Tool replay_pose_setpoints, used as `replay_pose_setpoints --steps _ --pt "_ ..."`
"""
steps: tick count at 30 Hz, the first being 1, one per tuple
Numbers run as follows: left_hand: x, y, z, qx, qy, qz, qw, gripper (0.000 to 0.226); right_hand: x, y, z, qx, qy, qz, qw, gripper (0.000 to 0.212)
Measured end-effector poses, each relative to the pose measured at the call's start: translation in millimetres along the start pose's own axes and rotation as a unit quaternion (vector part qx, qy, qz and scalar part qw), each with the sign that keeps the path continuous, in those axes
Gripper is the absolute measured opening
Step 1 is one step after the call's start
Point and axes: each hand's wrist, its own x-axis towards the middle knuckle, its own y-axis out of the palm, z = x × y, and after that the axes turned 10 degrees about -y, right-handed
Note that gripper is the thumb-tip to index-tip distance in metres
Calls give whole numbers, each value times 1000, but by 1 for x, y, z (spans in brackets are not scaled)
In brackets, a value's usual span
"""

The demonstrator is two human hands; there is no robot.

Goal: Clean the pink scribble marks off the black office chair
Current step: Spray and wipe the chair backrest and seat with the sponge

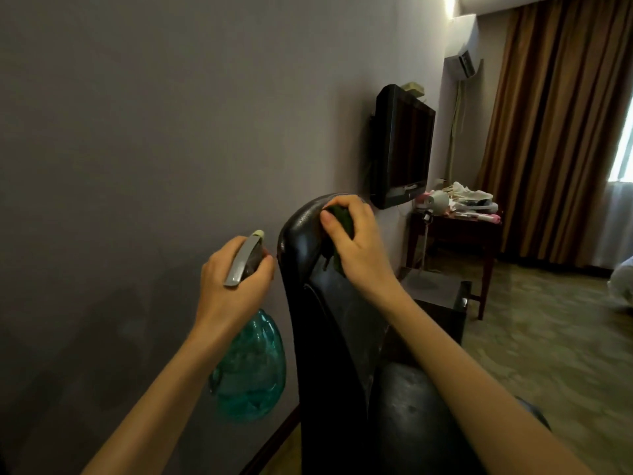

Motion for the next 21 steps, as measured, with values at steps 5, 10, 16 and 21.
replay_pose_setpoints --steps 5,10,16,21 --pt "7 8 19 -14 -3 13 1000 17 15 40 -15 -24 -19 16 999 23" --pt "12 21 24 -58 -15 21 998 8 33 53 -34 -98 -30 63 993 25" --pt "9 25 28 -82 -17 35 996 7 83 49 -113 -135 55 43 988 24" --pt "10 25 26 -93 -24 32 995 25 122 51 -172 -176 147 32 973 27"
